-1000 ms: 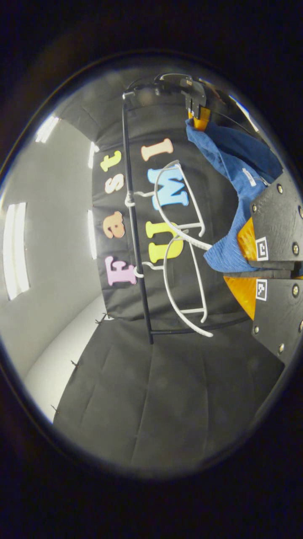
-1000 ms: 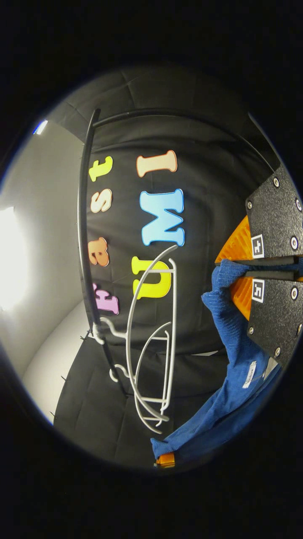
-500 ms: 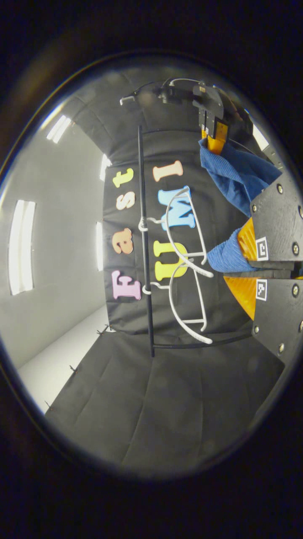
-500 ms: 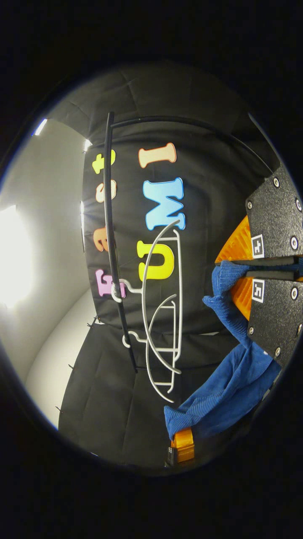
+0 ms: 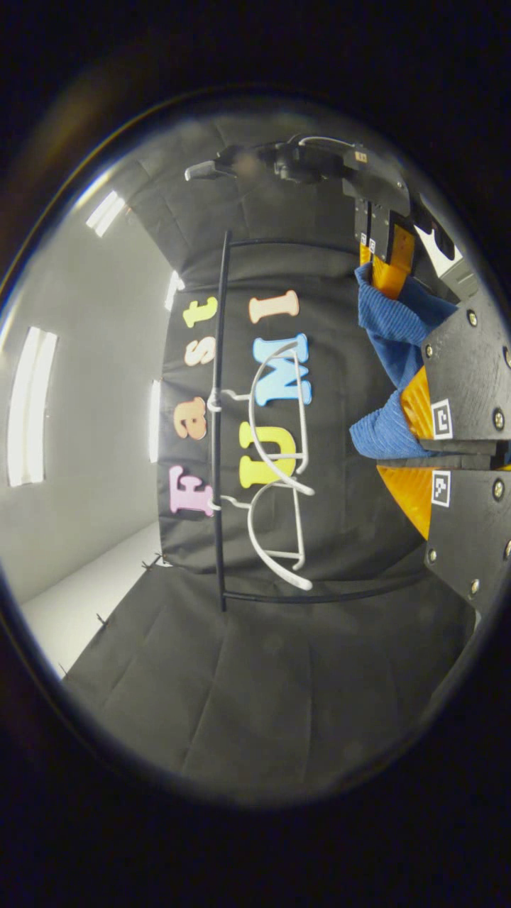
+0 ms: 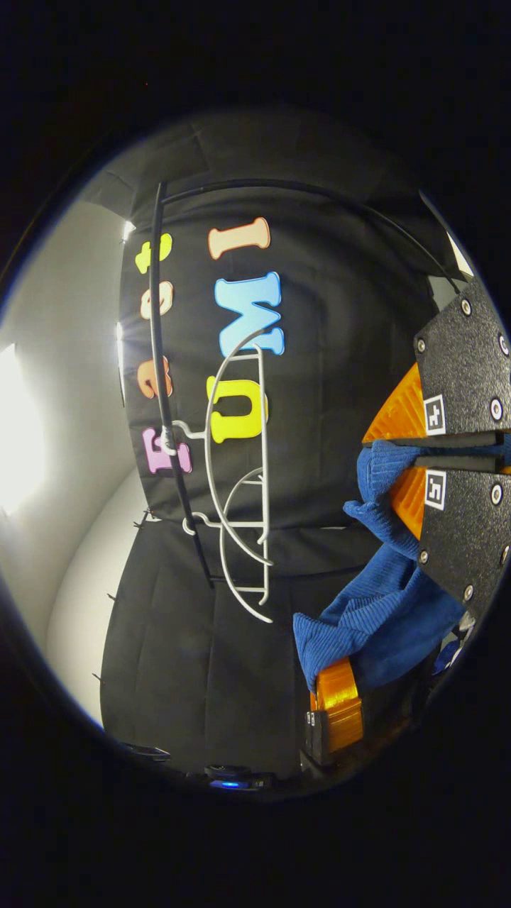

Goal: Grasp the clothes on the hanger with both hands and then place them into the laundry hamper below.

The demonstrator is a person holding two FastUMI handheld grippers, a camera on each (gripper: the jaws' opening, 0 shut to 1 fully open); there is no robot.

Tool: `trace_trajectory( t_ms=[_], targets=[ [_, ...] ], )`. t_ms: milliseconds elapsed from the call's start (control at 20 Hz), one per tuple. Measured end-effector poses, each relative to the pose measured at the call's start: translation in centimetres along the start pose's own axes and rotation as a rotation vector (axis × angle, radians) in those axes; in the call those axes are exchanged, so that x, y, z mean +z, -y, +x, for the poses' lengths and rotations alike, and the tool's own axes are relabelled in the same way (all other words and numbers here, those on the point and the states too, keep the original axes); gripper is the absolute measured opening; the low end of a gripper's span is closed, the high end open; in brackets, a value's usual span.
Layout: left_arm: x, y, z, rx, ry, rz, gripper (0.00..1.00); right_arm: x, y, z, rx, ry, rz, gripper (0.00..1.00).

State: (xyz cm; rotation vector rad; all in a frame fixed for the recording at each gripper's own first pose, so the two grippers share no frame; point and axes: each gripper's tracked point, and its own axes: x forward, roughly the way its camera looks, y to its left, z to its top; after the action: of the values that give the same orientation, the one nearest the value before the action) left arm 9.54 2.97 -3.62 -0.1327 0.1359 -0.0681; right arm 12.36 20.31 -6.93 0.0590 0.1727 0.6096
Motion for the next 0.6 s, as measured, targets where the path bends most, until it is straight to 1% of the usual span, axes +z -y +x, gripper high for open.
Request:
trace_trajectory(
  t_ms=[300, 450, 600],
  targets=[
    [-7.7, 0.2, -0.1, 0.025, -0.114, -0.085, 0.00, -7.4, -0.2, -0.1, 0.010, -0.135, 0.032, 0.04],
    [-11.3, 0.1, 0.1, 0.038, -0.175, -0.086, 0.01, -10.7, -0.3, -0.1, 0.016, -0.199, 0.027, 0.04],
    [-13.9, 0.2, -0.2, 0.043, -0.217, -0.082, 0.01, -12.9, -0.5, -0.3, 0.021, -0.239, 0.022, 0.04]
  ],
)
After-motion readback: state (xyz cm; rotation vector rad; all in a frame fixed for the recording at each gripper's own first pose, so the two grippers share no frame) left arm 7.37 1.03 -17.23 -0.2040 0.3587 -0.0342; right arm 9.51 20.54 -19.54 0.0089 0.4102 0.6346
